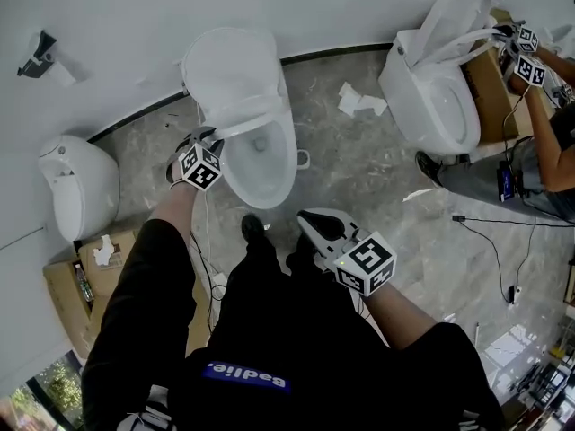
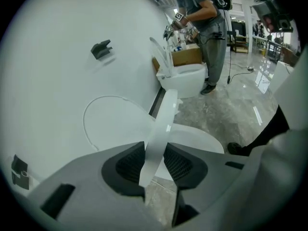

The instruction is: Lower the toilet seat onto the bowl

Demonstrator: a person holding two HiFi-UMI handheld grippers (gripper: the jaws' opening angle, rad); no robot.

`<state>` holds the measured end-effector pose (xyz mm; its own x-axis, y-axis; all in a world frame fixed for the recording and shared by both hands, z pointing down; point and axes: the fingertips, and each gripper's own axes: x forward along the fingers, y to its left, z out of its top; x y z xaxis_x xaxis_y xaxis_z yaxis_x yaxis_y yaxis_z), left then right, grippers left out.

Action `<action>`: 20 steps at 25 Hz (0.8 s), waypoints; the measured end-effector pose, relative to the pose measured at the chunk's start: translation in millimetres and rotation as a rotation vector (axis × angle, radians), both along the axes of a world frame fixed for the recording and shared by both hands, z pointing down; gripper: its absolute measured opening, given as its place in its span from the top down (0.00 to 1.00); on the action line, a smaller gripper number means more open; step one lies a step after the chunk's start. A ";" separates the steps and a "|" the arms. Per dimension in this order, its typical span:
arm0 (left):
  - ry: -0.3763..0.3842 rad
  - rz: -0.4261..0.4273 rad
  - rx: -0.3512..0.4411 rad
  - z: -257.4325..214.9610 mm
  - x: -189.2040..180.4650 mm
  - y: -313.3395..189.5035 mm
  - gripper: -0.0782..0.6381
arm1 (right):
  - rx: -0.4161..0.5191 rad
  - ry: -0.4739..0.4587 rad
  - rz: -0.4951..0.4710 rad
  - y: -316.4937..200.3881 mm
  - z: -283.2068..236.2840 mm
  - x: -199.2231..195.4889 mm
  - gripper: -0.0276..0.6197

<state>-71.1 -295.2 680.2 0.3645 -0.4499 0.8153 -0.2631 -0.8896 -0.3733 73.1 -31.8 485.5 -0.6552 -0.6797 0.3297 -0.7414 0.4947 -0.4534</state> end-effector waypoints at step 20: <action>-0.035 0.189 -0.015 56.2 6.1 78.3 0.70 | -0.029 0.001 0.066 56.9 -0.4 -83.7 0.91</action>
